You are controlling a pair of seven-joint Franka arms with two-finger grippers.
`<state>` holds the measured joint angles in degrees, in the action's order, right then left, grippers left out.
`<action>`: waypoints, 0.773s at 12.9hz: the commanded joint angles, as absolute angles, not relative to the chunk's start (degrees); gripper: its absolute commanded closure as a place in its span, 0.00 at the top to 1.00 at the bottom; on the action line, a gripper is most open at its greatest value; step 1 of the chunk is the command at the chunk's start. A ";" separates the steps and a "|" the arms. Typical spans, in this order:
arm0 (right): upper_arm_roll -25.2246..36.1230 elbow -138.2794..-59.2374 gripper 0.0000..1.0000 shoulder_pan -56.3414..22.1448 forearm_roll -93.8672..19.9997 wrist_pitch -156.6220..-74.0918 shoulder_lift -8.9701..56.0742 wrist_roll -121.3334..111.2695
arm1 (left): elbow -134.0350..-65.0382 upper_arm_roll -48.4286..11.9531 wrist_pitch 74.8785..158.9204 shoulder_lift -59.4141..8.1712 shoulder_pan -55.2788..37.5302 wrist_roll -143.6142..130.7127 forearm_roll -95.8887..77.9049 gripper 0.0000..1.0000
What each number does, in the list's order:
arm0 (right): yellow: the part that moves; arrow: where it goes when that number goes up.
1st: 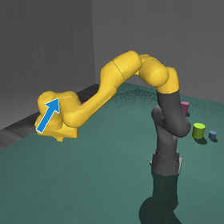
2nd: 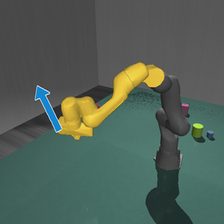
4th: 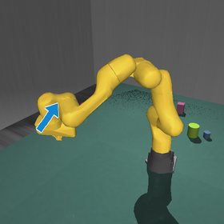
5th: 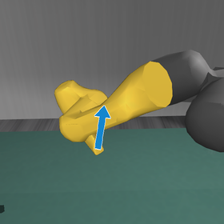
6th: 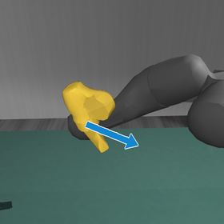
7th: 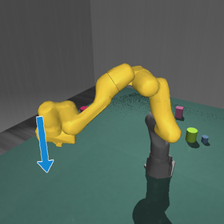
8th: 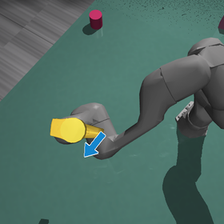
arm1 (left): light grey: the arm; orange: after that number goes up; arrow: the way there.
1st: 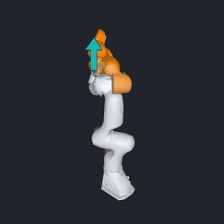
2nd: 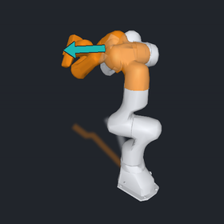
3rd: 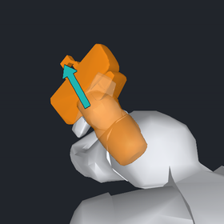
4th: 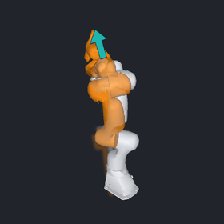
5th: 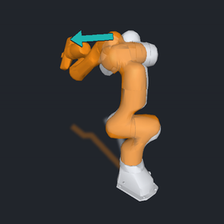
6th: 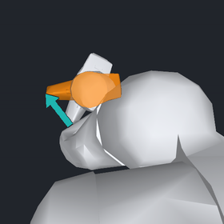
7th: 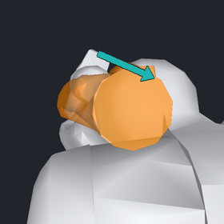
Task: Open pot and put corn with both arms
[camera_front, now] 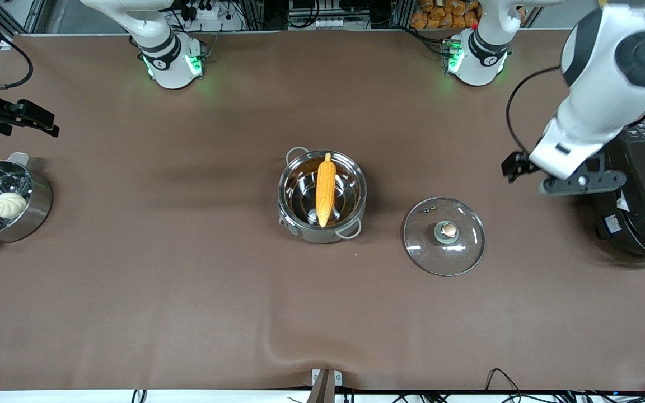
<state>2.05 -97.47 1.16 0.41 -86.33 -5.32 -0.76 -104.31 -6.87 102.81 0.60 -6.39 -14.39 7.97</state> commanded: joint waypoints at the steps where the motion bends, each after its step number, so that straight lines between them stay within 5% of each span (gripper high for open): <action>1: 0.97 -98.88 1.00 2.81 -0.88 -86.31 -7.12 -0.79 | -104.86 -6.51 99.50 4.56 -5.80 -8.81 5.55 1.00; 10: 0.88 -98.61 1.00 3.69 -0.79 -87.01 -6.50 -0.79 | -92.90 -1.85 89.48 3.69 -6.33 -2.99 -0.09 1.00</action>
